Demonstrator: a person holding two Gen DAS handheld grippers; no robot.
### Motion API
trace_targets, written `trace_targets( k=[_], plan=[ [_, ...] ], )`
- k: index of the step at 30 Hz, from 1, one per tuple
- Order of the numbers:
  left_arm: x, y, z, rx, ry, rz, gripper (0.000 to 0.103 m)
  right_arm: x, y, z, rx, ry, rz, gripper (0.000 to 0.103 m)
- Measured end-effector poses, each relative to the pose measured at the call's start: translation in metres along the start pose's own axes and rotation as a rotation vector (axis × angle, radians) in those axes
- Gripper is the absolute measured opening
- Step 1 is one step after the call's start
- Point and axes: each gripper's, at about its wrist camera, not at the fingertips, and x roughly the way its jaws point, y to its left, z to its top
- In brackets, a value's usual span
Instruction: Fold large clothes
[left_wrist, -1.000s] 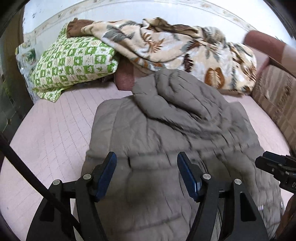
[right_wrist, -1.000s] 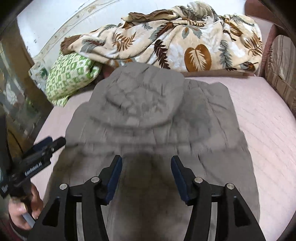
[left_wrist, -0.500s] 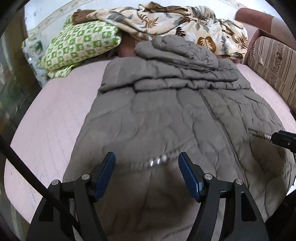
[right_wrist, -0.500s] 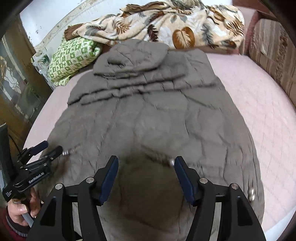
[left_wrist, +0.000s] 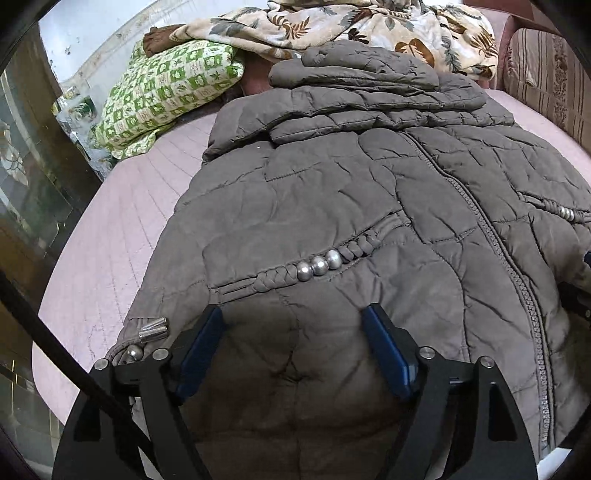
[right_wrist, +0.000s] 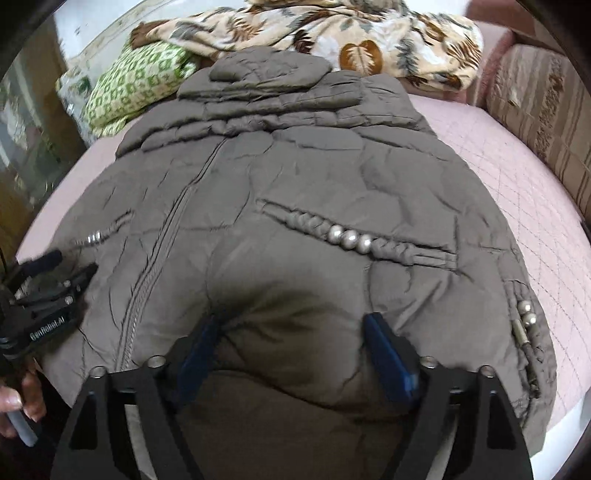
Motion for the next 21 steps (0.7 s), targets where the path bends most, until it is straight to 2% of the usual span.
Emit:
trace_targets(
  k=[7,21],
  plan=[
    [0.0037,0.0056,-0.0023,-0.019,-0.018,-0.005,0.089,0.0031,0.0048,-0.0023,-0.021,-0.016,-0.004,0.093],
    [0.0039,0.0047,-0.0030,-0.016,-0.027,0.001,0.090,0.0037,0.0076,-0.0052,-0.033,-0.026,-0.003,0.097]
  ],
)
